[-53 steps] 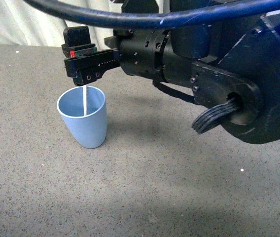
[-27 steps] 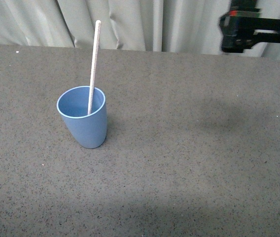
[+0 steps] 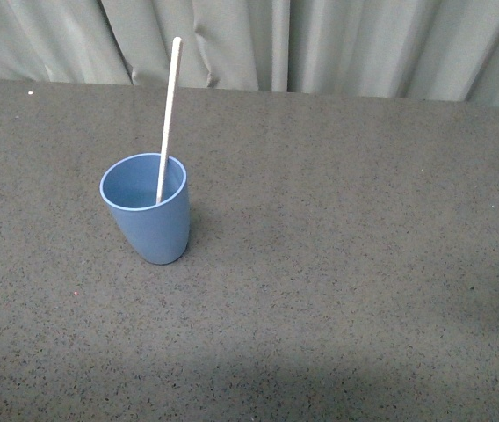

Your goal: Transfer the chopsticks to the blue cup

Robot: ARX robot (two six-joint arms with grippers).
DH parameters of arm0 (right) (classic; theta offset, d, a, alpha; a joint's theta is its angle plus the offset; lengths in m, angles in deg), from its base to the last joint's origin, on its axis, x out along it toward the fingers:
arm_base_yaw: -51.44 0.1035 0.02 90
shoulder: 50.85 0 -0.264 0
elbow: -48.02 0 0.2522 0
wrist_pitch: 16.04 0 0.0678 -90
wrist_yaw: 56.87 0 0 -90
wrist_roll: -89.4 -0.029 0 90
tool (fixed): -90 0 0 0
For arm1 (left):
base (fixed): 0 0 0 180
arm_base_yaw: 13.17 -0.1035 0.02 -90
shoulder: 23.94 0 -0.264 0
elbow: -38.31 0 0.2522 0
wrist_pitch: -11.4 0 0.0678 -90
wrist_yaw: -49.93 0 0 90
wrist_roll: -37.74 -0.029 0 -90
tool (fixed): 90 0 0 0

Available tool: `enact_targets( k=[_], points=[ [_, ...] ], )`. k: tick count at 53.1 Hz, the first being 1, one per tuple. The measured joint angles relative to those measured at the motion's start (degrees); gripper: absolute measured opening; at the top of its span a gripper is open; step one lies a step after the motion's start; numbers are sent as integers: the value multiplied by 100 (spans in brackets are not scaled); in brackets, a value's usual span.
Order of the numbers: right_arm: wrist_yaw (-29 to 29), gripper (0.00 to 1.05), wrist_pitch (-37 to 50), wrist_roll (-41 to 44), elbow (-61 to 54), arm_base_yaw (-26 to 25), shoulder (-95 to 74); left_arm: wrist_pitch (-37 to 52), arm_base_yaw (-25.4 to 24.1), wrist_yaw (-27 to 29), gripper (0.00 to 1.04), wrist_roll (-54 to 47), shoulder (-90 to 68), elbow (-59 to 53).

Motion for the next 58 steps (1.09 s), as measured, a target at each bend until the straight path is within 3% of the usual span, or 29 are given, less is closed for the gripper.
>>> enact_targets(
  k=[9,12,17,42,43,58],
  points=[
    [149,13,-345,24,-278,-146,577,0,0,0,98,2,0,0],
    [566,1,-105,35,-468,-426,662,0,0,0,98,0,0,0],
    [586,1,-468,48,-678,-621,1058,0,0,0,98,2,-2,0],
    [612,1,-2190,50,-787,-623,3023,0,0,-2,98,2,0,0],
    [612,1,-2544,50,-789,-623,3405,0,0,0,98,2,-2,0],
    [614,1,-3195,50,-789,-623,4083,0,0,0,98,2,-2,0]
  ],
)
